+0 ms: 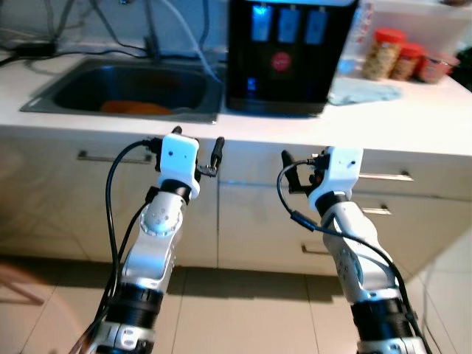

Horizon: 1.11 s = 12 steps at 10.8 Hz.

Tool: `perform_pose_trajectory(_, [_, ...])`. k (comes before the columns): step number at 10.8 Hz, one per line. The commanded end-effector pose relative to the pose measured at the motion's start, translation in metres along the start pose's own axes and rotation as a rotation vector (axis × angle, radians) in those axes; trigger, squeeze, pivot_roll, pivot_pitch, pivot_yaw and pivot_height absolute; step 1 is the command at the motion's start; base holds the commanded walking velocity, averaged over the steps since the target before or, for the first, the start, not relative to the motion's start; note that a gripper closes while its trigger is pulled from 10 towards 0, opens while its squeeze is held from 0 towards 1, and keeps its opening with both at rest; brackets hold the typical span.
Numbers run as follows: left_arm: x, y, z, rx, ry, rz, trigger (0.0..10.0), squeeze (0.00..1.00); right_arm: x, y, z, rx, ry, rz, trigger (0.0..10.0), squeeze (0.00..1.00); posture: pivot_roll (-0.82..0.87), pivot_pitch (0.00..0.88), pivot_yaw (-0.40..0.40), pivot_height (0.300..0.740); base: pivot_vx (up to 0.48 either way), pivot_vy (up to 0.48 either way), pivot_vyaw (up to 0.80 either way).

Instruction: Kitchen organization

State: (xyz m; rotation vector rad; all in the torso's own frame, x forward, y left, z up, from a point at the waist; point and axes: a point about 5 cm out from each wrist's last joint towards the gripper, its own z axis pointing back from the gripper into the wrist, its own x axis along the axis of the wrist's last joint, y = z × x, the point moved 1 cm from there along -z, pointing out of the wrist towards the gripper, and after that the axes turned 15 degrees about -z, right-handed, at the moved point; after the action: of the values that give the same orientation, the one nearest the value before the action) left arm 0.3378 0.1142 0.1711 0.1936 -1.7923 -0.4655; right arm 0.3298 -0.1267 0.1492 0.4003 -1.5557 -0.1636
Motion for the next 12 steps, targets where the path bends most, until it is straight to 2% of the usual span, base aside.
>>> perform_pose_trajectory(1, [0.002,-0.003,-0.001,-0.018,-0.013,0.019,10.0,0.0,0.0,0.001,-0.002,0.005,0.008,0.008,10.0,0.0,0.03,0.0,-0.019,0.74,0.0,0.0,0.0])
perform_pose_trajectory(4, [-0.004,-0.006,0.0,-0.037,0.018,0.064,10.0,0.0,-0.011,-0.008,0.001,-0.033,0.013,0.003,10.0,0.0,0.02,0.0,-0.006,0.74,0.0,0.0,0.0])
perform_pose_trajectory(6, [-0.057,-0.012,0.017,-0.033,0.215,0.111,10.0,0.0,-0.041,-0.024,0.013,-0.073,0.104,0.025,10.0,0.0,0.0,0.0,-0.006,0.74,0.0,0.0,0.0])
perform_pose_trajectory(7, [-0.076,-0.015,0.025,-0.041,0.292,0.13,10.0,0.0,-0.055,-0.029,0.018,-0.073,0.152,0.037,10.0,0.0,0.0,0.0,-0.012,0.74,0.0,0.0,0.0])
perform_pose_trajectory(9, [-0.112,-0.023,0.044,-0.047,0.441,0.151,10.0,0.0,-0.089,-0.044,0.033,-0.081,0.272,0.062,10.0,0.0,-0.01,0.0,-0.031,0.74,0.0,0.0,0.0])
perform_pose_trajectory(11, [-0.135,-0.033,0.059,-0.067,0.552,0.166,10.0,0.0,-0.113,-0.05,0.047,-0.071,0.355,0.074,10.0,0.0,-0.03,0.0,-0.04,0.74,0.0,0.0,0.0])
perform_pose_trajectory(12, [-0.151,-0.039,0.072,-0.103,0.633,0.153,10.0,0.0,-0.134,-0.051,0.057,-0.064,0.425,0.083,10.0,0.0,-0.04,0.004,-0.043,0.74,0.0,0.0,0.0])
